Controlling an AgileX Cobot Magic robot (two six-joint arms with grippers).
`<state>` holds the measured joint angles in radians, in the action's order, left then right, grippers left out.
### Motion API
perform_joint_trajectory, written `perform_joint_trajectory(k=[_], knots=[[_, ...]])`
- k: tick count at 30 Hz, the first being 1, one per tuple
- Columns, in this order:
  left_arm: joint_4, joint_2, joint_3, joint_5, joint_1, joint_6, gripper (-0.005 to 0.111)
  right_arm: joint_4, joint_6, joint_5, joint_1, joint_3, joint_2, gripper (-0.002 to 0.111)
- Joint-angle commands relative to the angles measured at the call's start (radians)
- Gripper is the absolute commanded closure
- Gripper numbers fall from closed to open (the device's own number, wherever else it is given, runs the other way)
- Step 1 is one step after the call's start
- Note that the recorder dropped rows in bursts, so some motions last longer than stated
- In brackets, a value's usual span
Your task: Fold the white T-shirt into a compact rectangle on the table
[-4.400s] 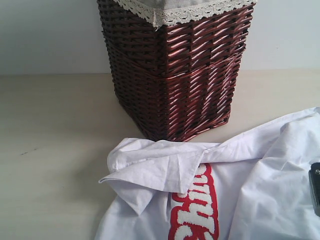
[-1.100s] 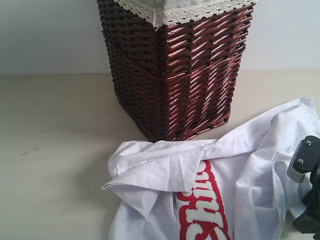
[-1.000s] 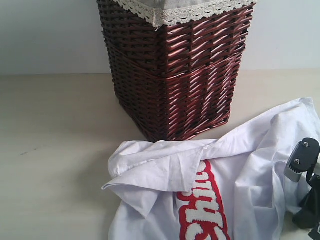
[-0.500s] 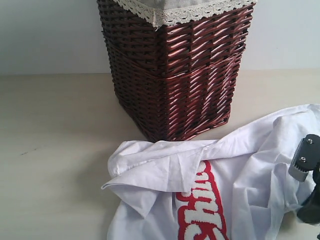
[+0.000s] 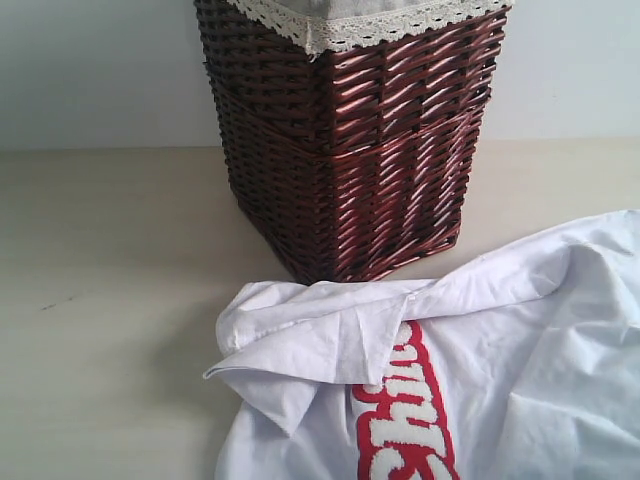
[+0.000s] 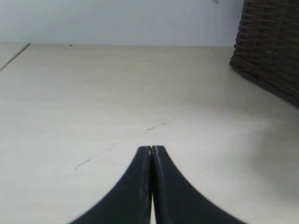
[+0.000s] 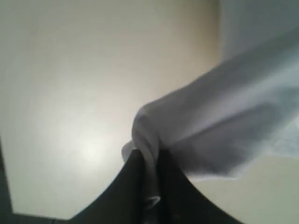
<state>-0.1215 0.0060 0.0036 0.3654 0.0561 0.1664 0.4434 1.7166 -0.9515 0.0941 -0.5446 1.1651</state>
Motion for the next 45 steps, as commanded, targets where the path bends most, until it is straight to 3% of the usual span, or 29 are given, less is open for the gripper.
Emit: perform_joint_trajectory(k=[1, 4, 10, 12, 15, 17, 20, 23, 27, 31, 32, 36, 45], knots=[[-0.001, -0.006, -0.004, -0.007, 0.000, -0.003, 0.107, 0.058, 0.086, -0.251, -0.001, -0.002, 0.002, 0.108], [-0.001, -0.006, -0.004, -0.007, 0.000, -0.003, 0.107, 0.071, 0.062, -0.270, -0.001, -0.002, 0.002, 0.106], [-0.001, -0.006, -0.004, -0.007, 0.000, -0.003, 0.107, 0.267, -0.047, -0.270, -0.001, -0.002, 0.022, 0.063], [-0.001, -0.006, -0.004, -0.007, 0.000, -0.003, 0.107, 0.264, -0.067, -0.264, -0.001, -0.002, 0.021, 0.061], [-0.001, -0.006, -0.004, -0.007, 0.000, -0.003, 0.107, 0.204, -0.129, -0.080, -0.001, -0.002, 0.008, 0.064], [-0.001, -0.006, -0.004, -0.007, 0.000, -0.003, 0.107, -0.089, -0.205, 0.151, -0.001, -0.002, 0.029, 0.067], [-0.001, -0.006, -0.004, -0.007, 0.000, -0.003, 0.107, -0.518, -0.192, 0.265, -0.001, -0.002, 0.107, 0.070], [-0.001, -0.006, -0.004, -0.007, 0.000, -0.003, 0.107, -0.719, -0.273, 0.468, -0.001, -0.002, 0.195, 0.078], [-0.001, -0.006, -0.004, -0.007, 0.000, -0.003, 0.107, -0.671, -0.633, 0.765, 0.023, -0.002, 0.241, 0.090], [-0.001, -0.006, -0.004, -0.007, 0.000, -0.003, 0.107, -0.673, -0.764, 0.837, 0.115, -0.002, 0.275, 0.103], [-0.001, -0.006, -0.004, -0.007, 0.000, -0.003, 0.107, -0.673, -0.779, 0.846, 0.159, -0.002, 0.308, 0.108], [-0.001, -0.006, -0.004, -0.007, 0.000, -0.003, 0.107, -0.671, -0.717, 0.888, 0.258, -0.002, 0.424, 0.108], [-0.001, -0.006, -0.004, -0.007, 0.000, -0.003, 0.107, -0.673, -0.612, 1.048, 0.273, -0.002, 0.604, 0.108]])
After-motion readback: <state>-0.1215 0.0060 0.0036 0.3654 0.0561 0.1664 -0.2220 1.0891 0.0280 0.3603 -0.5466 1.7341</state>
